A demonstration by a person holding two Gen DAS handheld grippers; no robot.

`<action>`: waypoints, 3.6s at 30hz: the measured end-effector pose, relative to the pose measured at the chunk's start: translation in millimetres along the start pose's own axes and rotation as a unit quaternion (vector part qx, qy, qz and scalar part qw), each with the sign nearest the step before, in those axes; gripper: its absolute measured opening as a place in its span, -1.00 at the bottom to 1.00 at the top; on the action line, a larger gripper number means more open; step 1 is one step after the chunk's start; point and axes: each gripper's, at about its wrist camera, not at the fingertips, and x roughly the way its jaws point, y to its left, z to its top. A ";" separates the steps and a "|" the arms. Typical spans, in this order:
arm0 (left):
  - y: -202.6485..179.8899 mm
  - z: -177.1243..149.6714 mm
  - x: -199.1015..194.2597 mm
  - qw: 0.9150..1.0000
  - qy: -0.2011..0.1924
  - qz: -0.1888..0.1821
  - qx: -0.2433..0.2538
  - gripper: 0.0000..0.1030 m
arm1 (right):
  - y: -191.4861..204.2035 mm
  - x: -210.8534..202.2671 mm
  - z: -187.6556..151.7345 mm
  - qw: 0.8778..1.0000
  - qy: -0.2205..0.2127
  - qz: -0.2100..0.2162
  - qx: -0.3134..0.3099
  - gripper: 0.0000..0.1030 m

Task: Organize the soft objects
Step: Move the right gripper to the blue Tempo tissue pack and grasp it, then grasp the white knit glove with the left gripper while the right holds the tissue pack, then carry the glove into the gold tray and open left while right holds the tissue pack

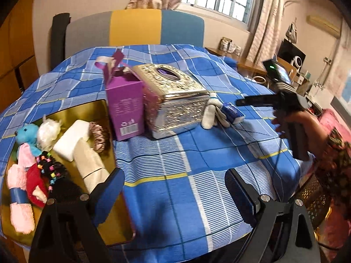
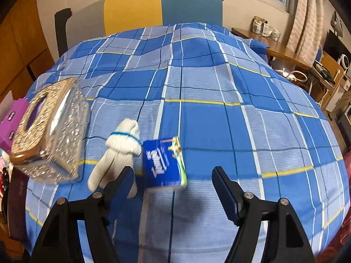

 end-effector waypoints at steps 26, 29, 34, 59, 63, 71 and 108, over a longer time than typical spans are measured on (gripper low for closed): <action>-107.5 72.3 67.7 0.995 0.011 -0.045 0.085 0.81 | -42.4 49.2 1.9 0.994 0.061 0.000 0.086 0.03; -124.2 92.7 80.6 0.994 0.005 -0.047 0.097 0.81 | -56.4 43.6 1.3 0.992 0.060 -0.017 0.113 0.03; -146.0 141.0 129.8 0.993 0.022 -0.020 0.112 0.81 | -77.1 35.4 3.7 0.988 0.048 -0.043 0.141 0.03; -151.5 134.1 257.3 0.982 0.105 0.046 0.153 -0.22 | -106.1 21.0 6.3 0.973 0.010 0.013 0.229 0.03; -165.1 123.4 241.5 0.982 0.082 0.004 0.171 -0.19 | -109.3 19.1 4.9 0.971 0.007 0.013 0.237 0.03; -158.9 114.6 258.8 0.984 0.116 0.015 0.136 0.02 | -109.3 20.0 4.1 0.971 0.010 0.013 0.237 0.03; 63.2 161.5 -29.7 0.997 -0.073 0.020 -0.007 -0.35 | -92.2 14.3 6.6 0.984 -0.025 -0.020 0.173 0.03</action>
